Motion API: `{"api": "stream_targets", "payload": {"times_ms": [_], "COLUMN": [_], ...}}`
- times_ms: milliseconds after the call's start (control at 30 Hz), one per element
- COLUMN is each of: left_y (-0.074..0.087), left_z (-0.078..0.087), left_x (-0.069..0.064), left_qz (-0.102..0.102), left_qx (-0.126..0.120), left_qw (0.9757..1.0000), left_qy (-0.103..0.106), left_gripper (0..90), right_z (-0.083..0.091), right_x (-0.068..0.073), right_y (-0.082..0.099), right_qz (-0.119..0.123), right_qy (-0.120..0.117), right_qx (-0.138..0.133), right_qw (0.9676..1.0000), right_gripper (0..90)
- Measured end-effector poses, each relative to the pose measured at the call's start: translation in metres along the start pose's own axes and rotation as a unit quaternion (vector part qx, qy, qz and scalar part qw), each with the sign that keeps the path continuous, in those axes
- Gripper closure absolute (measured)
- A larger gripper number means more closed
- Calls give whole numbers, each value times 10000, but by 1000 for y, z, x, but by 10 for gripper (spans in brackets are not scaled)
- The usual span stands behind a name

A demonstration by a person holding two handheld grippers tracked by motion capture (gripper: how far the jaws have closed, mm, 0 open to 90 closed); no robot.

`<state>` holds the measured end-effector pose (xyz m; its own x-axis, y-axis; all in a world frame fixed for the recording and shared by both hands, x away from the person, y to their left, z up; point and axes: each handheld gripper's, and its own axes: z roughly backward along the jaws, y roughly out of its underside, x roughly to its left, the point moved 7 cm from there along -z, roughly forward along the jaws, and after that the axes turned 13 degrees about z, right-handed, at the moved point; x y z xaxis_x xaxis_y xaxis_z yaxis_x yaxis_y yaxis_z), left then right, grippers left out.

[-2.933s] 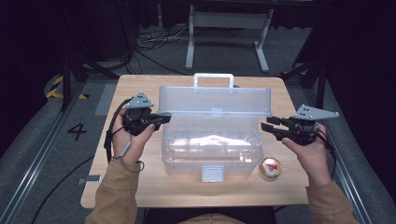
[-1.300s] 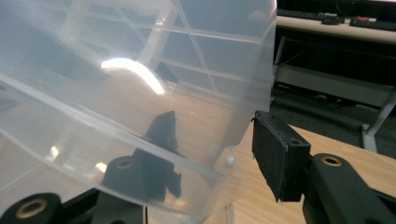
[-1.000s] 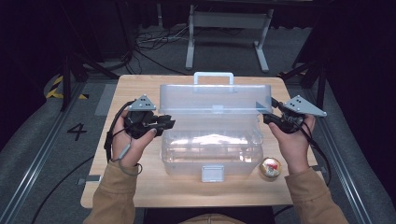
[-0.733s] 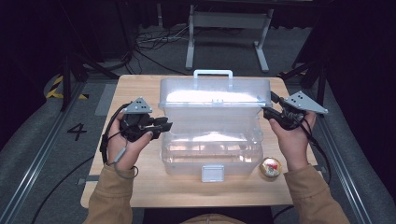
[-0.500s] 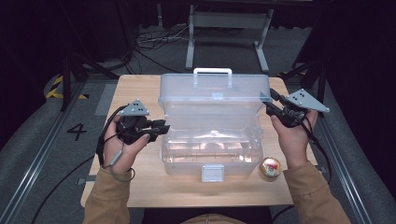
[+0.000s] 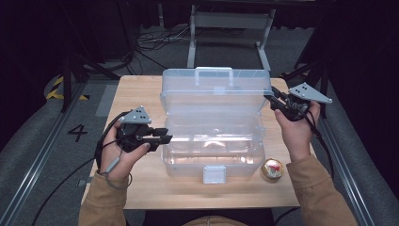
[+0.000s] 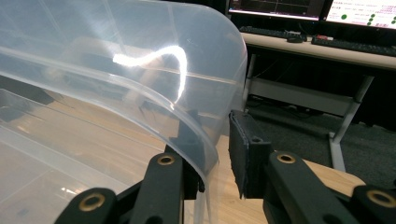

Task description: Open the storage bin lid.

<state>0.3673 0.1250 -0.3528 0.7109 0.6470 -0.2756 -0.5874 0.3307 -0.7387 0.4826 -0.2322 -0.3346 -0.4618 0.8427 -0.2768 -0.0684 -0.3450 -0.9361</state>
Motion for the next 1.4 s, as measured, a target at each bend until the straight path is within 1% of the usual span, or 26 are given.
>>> {"api": "stream_targets", "payload": {"times_ms": [100,133,200,233,333,400,500,567,600,667,733,833,867,900,933,967,1000,1067,1167,1233,1267,1300,1333,1400], "left_y": [2,4,7,7,10,13,19,20,23,27,29,35,37,39,39,41,43,46,50,54,54,56,56,58], "left_z": [-1,-2,-5,-5,-9,-11,-16,-18,-22,-27,-30,-37,-40,-43,-43,-46,-49,-54,-60,-67,-67,-72,-72,-76], "left_x": [-6,-7,-10,-10,-14,-15,-17,-18,-18,-19,-19,-18,-18,-17,-17,-17,-17,-16,-14,-15,-15,-15,-15,-13], "left_qz": [-72,-124,-213,-213,-313,-320,-385,-374,-408,-401,-404,-382,-401,-420,-420,-401,-428,-417,-457,-519,-519,-532,-532,-542], "left_qx": [92,189,330,330,494,583,782,796,896,993,1035,1182,1264,1308,1308,1361,1425,1514,1645,1789,1789,1860,1860,1916], "left_qw": [9998,9996,9990,9990,9979,9973,9956,9954,9943,9932,9927,9910,9898,9891,9891,9884,9874,9862,9841,9812,9812,9796,9796,9786], "left_qy": [138,180,198,198,271,300,358,368,406,460,468,493,520,523,523,548,538,514,500,514,514,545,545,513], "left_gripper": [670,667,660,659,657,655,653,651,650,646,643,636,635,634,633,633,629,626,622,614,613,611,611,614], "right_z": [-2,-2,-4,-4,-5,-7,-9,-9,-10,-10,-11,-12,-13,-13,-13,-13,-14,-14,-15,-15,-15,-16,-16,-17], "right_x": [-1,-2,-3,-3,-5,-7,-8,-8,-9,-9,-9,-9,-10,-10,-10,-10,-10,-10,-11,-11,-11,-12,-12,-12], "right_y": [-1,-2,-3,-3,-4,-5,-5,-5,-5,-6,-7,-7,-7,-7,-7,-7,-7,-8,-8,-8,-8,-8,-9,-9], "right_qz": [-11,-6,9,9,-9,-13,-25,-28,-15,6,4,-52,-92,-181,-181,-175,-192,-194,-187,-197,-197,-189,-198,-199], "right_qy": [-40,-51,-99,-99,-150,-212,-248,-260,-286,-304,-301,-275,-262,-241,-241,-225,-215,-222,-241,-247,-247,-257,-263,-262], "right_qx": [72,91,172,172,222,242,238,241,265,290,313,350,354,341,341,351,360,372,372,414,414,416,430,448], "right_qw": [10000,9999,9998,9998,9996,9995,9994,9994,9992,9991,9991,9990,9990,9990,9990,9990,9989,9989,9988,9986,9986,9986,9985,9985], "right_gripper": [748,747,745,745,744,741,739,738,737,736,736,738,742,744,744,744,745,745,745,745,745,745,745,744]}}
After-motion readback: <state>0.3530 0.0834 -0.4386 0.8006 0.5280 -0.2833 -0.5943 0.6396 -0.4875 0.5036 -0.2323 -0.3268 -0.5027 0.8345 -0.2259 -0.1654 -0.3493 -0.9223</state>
